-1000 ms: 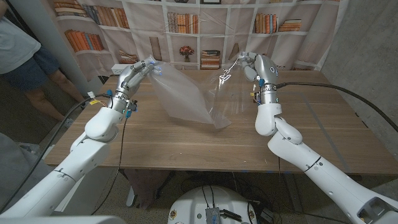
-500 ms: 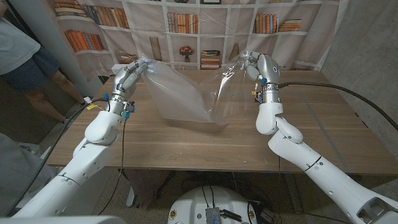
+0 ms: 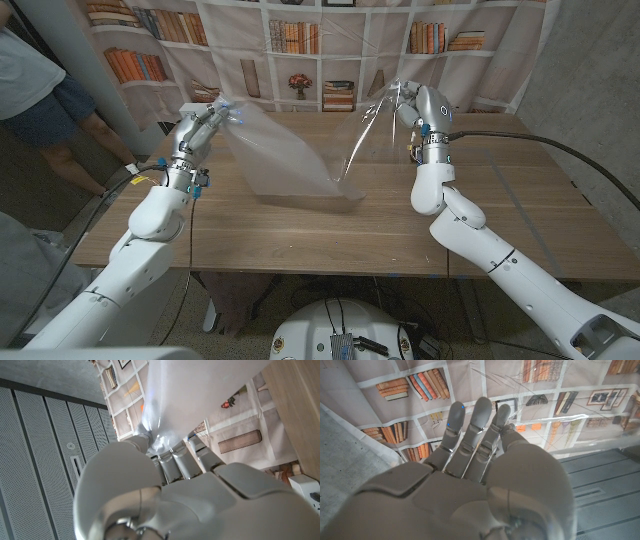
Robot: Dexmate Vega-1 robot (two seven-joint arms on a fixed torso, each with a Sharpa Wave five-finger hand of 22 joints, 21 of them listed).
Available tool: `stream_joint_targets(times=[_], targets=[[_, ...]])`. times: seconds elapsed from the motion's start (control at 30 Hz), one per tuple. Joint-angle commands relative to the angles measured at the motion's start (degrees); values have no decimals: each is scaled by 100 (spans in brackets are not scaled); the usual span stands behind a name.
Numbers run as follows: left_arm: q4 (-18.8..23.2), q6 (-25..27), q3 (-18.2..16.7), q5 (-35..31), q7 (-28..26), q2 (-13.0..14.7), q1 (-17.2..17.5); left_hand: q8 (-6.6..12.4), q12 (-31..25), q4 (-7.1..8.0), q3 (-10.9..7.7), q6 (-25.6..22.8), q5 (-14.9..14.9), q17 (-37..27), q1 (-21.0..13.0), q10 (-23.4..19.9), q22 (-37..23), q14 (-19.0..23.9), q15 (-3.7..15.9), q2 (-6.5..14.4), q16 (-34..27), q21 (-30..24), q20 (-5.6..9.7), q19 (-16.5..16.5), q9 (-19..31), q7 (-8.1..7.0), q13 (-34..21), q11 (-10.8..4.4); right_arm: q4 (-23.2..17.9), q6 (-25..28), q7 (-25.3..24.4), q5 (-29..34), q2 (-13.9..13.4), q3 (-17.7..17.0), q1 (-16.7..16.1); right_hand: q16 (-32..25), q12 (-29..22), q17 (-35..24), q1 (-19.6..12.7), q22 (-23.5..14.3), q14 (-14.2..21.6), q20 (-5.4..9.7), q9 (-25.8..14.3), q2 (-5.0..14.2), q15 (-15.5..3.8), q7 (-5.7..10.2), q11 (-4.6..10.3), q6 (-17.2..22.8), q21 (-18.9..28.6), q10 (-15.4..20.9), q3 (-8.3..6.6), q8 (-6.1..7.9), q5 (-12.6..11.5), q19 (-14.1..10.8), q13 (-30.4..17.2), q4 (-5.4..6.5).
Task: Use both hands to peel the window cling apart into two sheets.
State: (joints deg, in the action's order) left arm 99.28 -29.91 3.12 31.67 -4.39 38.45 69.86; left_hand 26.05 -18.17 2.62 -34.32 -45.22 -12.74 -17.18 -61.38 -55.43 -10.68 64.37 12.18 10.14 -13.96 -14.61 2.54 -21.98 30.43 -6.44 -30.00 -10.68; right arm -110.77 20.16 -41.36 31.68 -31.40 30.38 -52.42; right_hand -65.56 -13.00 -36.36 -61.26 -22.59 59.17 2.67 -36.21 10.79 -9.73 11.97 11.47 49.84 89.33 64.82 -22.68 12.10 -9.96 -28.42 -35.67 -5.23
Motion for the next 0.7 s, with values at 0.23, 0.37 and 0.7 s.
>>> stream_joint_targets(times=[0.23,0.37,0.7], targets=[[70,-155,-196,-170,-253,-160,264,15,17,5,-36,-57,-3,-7,-52,-35,-16,42,130,0,41,19,453,36,11,4,-12,-90,65,60,1,-107,-25,-64,101,-48,-20,-13,54,-13,58,920,-23,-4,-337,3,-8,31,45,31,-23,16,-28,-78,-9,-21],[174,-124,-240,-342,-309,-106,337,18,15,-6,-40,-80,3,-13,-60,-64,-16,60,138,0,36,22,451,38,-2,4,-8,-87,34,93,-23,-185,-52,-161,55,-52,-18,-16,56,-14,63,918,-23,-5,-337,3,-8,29,46,29,-22,14,-27,-78,-7,-21],[198,-21,-258,-336,-327,-130,314,10,21,-21,-44,-90,16,-20,-69,-100,-17,70,136,-8,40,25,445,33,-25,23,4,-86,-61,199,-110,-379,-109,-415,-71,-66,-18,-20,57,-14,80,921,-34,-3,-337,2,-8,23,43,34,-24,15,-27,-85,-1,-26]])
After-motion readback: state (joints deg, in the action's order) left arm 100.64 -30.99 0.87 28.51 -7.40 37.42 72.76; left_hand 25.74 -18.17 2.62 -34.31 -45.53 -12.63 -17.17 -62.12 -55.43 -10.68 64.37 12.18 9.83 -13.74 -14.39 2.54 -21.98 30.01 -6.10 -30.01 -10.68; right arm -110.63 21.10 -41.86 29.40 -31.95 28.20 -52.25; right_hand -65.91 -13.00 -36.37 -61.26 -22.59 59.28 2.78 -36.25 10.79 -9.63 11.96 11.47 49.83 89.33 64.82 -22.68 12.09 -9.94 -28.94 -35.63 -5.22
